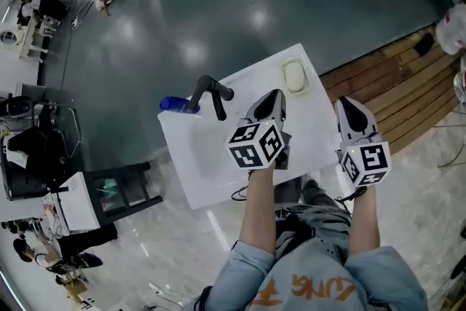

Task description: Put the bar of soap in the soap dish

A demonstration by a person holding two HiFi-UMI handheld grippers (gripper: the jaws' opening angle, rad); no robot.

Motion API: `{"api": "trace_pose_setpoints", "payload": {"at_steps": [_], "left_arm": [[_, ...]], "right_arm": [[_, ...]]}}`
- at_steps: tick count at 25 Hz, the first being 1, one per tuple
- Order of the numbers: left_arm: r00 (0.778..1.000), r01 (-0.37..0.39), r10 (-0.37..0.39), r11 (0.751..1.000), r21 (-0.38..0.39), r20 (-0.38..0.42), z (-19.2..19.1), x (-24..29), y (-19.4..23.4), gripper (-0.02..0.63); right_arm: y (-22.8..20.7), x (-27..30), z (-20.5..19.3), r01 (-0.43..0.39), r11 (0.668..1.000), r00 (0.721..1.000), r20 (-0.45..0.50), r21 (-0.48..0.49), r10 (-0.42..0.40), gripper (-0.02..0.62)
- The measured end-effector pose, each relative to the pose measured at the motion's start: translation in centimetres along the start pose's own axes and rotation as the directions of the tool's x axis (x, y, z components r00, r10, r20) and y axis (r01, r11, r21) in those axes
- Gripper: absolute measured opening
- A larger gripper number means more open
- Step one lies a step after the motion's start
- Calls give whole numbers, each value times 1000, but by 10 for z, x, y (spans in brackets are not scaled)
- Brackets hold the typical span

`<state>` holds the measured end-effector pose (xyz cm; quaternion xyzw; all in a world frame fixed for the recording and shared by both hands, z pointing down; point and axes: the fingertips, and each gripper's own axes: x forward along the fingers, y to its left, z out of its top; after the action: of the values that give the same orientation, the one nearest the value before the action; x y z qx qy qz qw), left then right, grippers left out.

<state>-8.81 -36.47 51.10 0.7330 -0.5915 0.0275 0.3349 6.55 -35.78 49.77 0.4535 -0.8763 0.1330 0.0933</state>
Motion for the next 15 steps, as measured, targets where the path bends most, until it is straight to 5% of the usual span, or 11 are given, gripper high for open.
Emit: {"api": "trace_pose_setpoints", "payload": {"at_steps": [3,8,15], "left_arm": [[993,-7,3,999,36,117,14,-28,-13,25],[950,-74,28,988,135,311,43,-78,-38,23],[892,-216,70,934,284,447,67,-129,-74,23]], "right_arm": [[8,-13,16,-33,999,998,53,-26,34,34],[24,-47,64,-77,994,973,214,-72,90,32],[35,-85,117,-117,992,935,333,-45,125,31]]}}
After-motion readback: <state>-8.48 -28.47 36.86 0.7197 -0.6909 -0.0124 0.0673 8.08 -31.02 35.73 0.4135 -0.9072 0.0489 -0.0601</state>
